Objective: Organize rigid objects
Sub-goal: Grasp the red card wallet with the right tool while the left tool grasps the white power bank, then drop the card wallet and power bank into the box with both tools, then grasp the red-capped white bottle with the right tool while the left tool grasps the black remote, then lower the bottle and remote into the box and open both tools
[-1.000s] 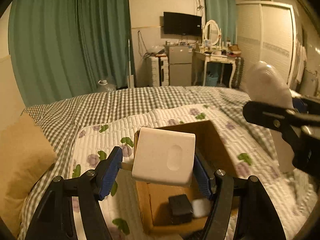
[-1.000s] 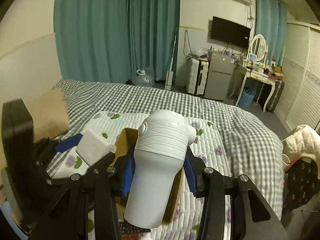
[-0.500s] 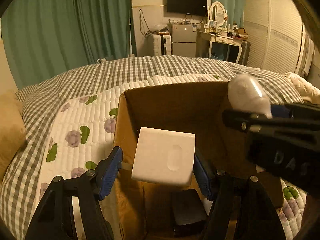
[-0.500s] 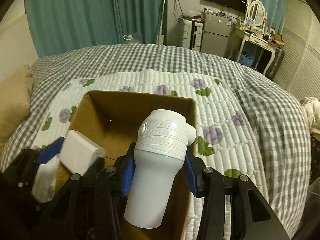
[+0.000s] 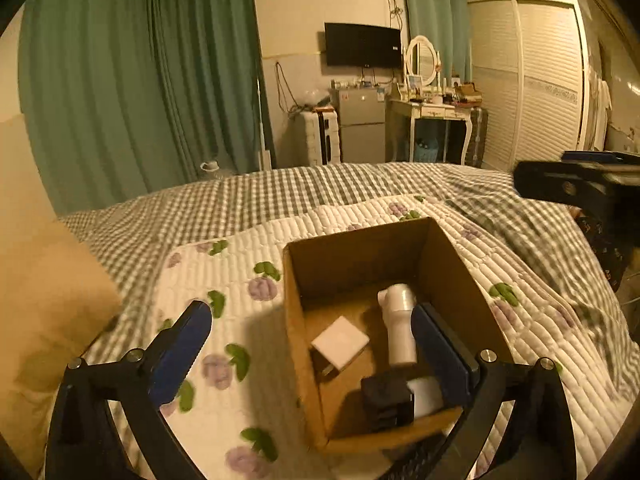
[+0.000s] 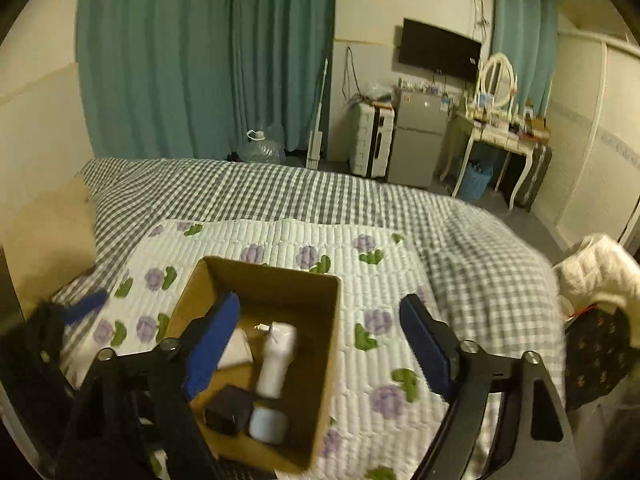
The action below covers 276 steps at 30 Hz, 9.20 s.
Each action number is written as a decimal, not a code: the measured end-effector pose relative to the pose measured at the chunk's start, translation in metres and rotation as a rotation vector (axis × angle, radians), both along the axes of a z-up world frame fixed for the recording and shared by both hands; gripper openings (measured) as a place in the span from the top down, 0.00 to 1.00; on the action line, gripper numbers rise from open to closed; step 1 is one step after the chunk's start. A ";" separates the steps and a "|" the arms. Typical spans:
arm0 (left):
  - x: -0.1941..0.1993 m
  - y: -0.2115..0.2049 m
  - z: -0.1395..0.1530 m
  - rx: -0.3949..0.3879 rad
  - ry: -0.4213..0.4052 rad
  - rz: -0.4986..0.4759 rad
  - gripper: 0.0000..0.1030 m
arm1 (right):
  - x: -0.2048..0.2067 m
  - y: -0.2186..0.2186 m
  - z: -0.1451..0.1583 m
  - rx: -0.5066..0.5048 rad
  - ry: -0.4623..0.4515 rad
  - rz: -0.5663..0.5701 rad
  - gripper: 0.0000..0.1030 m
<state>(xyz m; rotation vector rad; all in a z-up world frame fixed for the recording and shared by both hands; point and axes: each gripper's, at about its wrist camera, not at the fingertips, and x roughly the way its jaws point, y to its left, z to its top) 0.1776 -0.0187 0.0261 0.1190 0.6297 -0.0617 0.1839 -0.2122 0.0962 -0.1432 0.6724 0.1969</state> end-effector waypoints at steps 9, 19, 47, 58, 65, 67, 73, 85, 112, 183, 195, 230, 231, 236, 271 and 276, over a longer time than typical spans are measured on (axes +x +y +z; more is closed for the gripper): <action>-0.074 0.021 -0.033 -0.013 0.070 0.042 0.01 | -0.099 0.007 -0.037 0.005 0.060 0.135 0.08; -0.113 0.041 -0.109 -0.047 0.172 0.108 0.01 | -0.125 0.039 -0.166 -0.021 0.291 0.220 0.08; -0.052 -0.003 -0.144 -0.038 0.327 0.057 0.01 | -0.076 -0.001 -0.148 -0.026 0.260 0.073 0.33; -0.016 -0.017 -0.178 -0.096 0.432 0.076 0.17 | -0.062 -0.012 -0.157 0.014 0.274 0.043 0.33; -0.027 -0.018 -0.171 -0.094 0.412 0.048 0.36 | -0.066 -0.010 -0.158 0.023 0.273 0.051 0.33; -0.034 -0.019 -0.163 -0.088 0.382 0.045 0.36 | -0.067 -0.011 -0.155 0.026 0.266 0.050 0.33; -0.063 -0.018 -0.130 -0.073 0.299 0.021 0.36 | -0.074 -0.011 -0.136 0.026 0.231 0.054 0.33; -0.069 -0.027 -0.029 -0.061 0.106 -0.020 0.36 | -0.079 0.000 -0.052 0.031 0.071 0.095 0.33; 0.091 -0.022 -0.084 -0.076 0.208 -0.014 0.36 | 0.101 0.030 -0.097 0.082 0.183 0.052 0.33; -0.055 -0.072 -0.170 0.121 0.410 -0.276 0.15 | -0.077 -0.002 -0.168 -0.104 0.423 0.077 0.65; -0.065 -0.066 -0.158 0.043 0.437 -0.265 0.60 | -0.085 -0.006 -0.152 -0.074 0.379 0.085 0.65; -0.018 -0.027 0.035 -0.046 0.096 -0.137 0.61 | -0.051 0.019 -0.010 -0.029 0.084 0.127 0.65; -0.013 -0.028 0.037 -0.044 0.093 -0.133 0.61 | -0.045 0.021 -0.005 -0.033 0.070 0.125 0.65; 0.018 -0.027 0.041 -0.040 0.098 -0.100 0.61 | -0.014 0.028 0.007 -0.031 0.047 0.116 0.65; 0.123 -0.032 -0.084 -0.019 0.326 -0.046 0.45 | 0.101 0.025 -0.107 0.023 0.113 0.098 0.54; 0.111 -0.028 -0.051 -0.025 0.264 -0.025 0.45 | 0.085 0.017 -0.071 0.034 0.071 0.082 0.54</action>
